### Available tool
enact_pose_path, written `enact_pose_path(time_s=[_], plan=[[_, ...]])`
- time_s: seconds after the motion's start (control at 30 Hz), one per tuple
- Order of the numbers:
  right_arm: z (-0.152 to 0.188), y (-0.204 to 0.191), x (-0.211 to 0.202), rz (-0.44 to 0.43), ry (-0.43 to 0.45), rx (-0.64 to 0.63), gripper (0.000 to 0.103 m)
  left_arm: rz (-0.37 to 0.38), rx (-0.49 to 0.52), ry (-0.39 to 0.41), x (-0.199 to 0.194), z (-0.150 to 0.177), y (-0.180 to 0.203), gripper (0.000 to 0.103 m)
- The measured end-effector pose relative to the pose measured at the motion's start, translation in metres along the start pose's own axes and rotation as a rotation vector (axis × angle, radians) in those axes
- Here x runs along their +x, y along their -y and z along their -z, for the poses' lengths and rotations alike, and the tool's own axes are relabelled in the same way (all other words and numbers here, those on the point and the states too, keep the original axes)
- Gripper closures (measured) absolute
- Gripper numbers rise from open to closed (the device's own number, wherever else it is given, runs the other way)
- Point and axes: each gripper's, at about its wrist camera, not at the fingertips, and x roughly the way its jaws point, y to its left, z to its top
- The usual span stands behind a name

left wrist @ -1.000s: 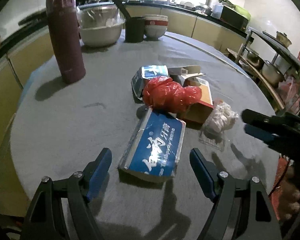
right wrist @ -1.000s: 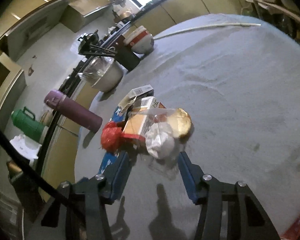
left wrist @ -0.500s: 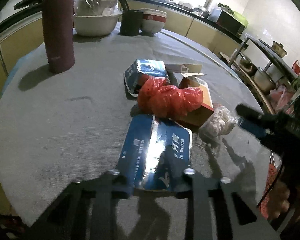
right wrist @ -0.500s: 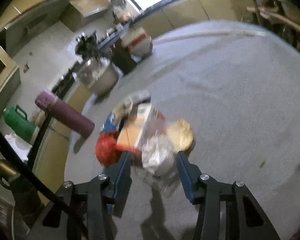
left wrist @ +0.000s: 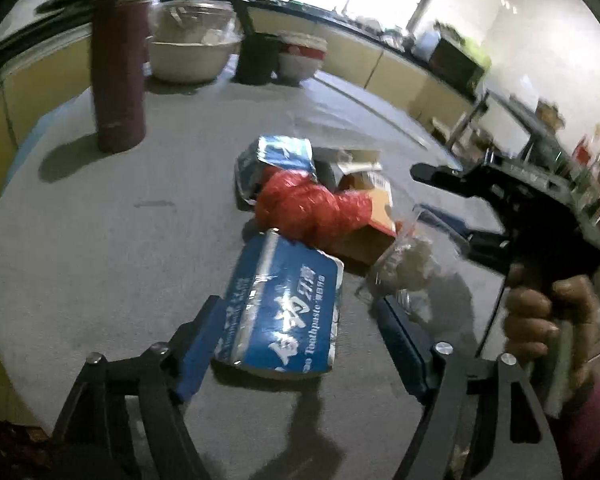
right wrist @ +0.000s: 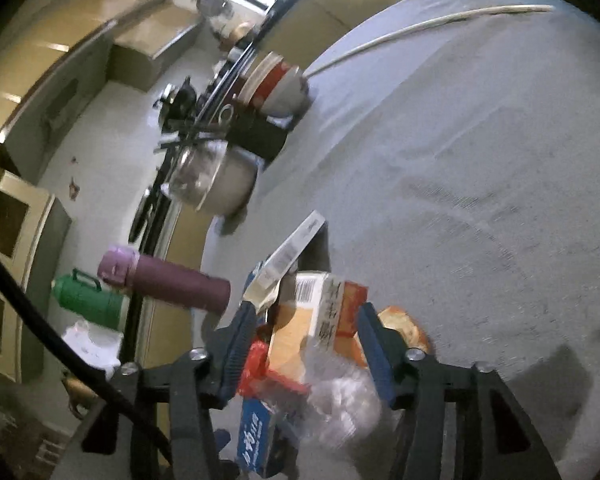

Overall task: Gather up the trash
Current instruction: 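Grasp the blue toothpaste box with the left tool while the right tool approaches the clear tray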

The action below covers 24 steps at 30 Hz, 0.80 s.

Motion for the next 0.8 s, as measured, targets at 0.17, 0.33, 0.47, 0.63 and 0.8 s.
enact_pose_path(time_s=[0.17, 0.33, 0.47, 0.63, 0.8], plan=[[0.027, -0.023, -0.003, -0.042, -0.093, -0.112, 0.063, -0.142, 0.075, -0.088, 0.033, 0.007, 0.006, 0.024], [0.062, -0.032, -0.009, -0.074, -0.190, -0.171, 0.063, -0.110, 0.001, -0.072, 0.024, 0.013, -0.023, 0.039], [0.088, -0.035, -0.008, -0.061, -0.244, -0.211, 0.063, -0.141, -0.015, -0.054, 0.012, 0.022, -0.046, 0.040], [0.114, -0.054, -0.040, 0.083, -0.057, -0.370, 0.030, -0.158, -0.021, -0.018, -0.010, 0.032, -0.058, 0.040], [0.139, -0.081, -0.035, 0.218, -0.041, -0.641, 0.027, -0.134, 0.002, 0.015, -0.026, 0.036, -0.053, 0.040]])
